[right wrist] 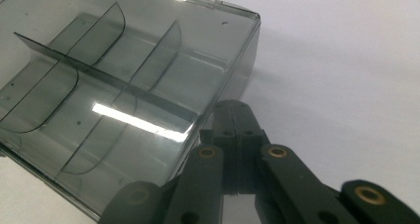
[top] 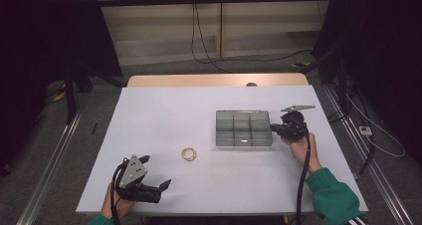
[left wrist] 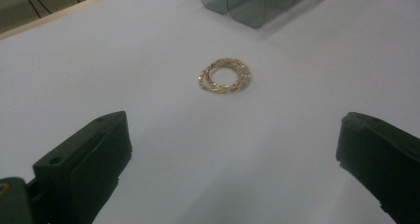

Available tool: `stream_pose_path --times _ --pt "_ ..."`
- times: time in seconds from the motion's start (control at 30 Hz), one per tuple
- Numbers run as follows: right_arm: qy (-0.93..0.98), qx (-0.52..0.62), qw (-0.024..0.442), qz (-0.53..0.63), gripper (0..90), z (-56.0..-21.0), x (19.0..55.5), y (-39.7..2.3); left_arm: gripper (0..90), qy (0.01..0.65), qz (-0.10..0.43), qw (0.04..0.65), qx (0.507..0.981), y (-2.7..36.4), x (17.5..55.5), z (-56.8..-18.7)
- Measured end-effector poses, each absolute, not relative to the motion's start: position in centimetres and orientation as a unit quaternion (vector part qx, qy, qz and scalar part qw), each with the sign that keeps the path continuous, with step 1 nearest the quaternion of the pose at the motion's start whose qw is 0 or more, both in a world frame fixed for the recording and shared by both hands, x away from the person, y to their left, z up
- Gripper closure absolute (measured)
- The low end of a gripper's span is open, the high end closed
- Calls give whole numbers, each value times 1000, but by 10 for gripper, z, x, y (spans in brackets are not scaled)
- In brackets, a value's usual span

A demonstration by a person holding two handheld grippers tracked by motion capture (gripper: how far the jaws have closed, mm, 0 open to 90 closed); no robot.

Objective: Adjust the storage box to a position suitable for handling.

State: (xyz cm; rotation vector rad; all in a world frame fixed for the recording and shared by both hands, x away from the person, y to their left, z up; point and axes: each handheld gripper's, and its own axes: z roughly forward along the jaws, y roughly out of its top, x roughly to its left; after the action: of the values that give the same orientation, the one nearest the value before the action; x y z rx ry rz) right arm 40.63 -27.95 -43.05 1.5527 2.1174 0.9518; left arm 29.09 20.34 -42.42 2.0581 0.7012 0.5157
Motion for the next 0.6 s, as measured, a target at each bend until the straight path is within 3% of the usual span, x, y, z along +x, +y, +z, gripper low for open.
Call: stream_pose_path --times 0.6 --pt "760 534 165 332 900 -435 408 -261 5 281 208 437 829 203 291 -424"
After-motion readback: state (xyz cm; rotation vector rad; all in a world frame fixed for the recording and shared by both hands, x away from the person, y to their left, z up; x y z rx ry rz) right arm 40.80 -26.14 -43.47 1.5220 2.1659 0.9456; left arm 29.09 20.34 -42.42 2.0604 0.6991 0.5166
